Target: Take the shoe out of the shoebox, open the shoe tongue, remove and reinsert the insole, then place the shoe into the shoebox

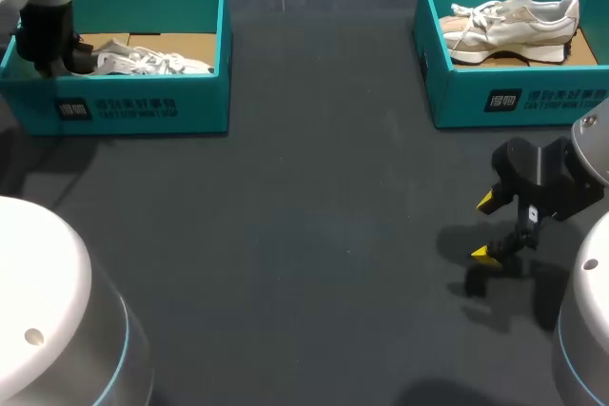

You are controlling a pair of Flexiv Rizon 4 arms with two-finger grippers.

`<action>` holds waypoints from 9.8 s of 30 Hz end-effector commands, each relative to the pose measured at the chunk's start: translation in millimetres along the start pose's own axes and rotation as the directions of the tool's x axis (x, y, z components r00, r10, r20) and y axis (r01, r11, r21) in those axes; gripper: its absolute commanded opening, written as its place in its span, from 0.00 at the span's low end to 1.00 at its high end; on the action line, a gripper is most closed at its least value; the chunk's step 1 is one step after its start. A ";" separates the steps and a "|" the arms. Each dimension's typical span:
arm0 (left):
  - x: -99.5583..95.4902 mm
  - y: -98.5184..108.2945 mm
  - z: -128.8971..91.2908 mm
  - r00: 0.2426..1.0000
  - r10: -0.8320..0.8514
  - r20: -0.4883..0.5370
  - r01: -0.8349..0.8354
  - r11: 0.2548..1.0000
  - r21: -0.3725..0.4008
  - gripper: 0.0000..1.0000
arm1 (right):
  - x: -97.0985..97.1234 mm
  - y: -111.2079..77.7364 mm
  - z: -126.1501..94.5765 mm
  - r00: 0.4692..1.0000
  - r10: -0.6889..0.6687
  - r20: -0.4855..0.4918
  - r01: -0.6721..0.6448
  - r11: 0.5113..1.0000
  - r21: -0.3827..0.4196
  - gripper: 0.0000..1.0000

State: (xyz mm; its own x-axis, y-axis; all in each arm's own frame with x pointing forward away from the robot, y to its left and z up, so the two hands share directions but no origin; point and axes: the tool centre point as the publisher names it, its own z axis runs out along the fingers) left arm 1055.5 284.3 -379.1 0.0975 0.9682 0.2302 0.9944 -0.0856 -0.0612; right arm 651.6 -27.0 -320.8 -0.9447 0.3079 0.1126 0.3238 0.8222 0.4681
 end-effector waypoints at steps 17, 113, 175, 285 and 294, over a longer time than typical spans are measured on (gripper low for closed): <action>2.0 -2.9 -14.0 0.999 -0.013 0.047 0.013 1.000 0.003 0.75 | 2.4 -0.8 -0.6 1.000 0.000 0.004 0.000 1.000 0.001 1.00; 46.5 -66.9 -234.6 0.991 -0.006 0.137 0.014 0.998 -0.059 1.00 | -204.5 66.8 -130.2 0.824 0.516 0.236 -0.562 0.797 0.221 1.00; 46.5 -66.9 -234.6 0.991 -0.006 0.137 0.014 0.998 -0.059 1.00 | -517.7 -25.8 -139.9 0.194 0.777 0.599 -0.976 0.212 0.042 1.00; 46.5 -66.9 -234.6 0.991 -0.006 0.137 0.014 0.998 -0.059 1.00 | -546.2 -81.8 -125.5 0.143 0.795 0.589 -0.984 0.179 -0.002 0.00; 46.5 -66.9 -234.6 0.991 -0.006 0.137 0.014 0.998 -0.059 1.00 | -550.4 -83.8 -140.4 0.158 0.783 0.602 -0.980 0.199 -0.001 0.00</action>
State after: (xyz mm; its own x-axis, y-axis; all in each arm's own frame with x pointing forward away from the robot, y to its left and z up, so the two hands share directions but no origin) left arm 1002.4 279.7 -136.7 0.0840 0.9920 0.0938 0.9964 -0.0844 -0.0001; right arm 1140.6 -331.7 -306.1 0.1373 0.9802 -0.1423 0.9897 -0.1416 -0.0198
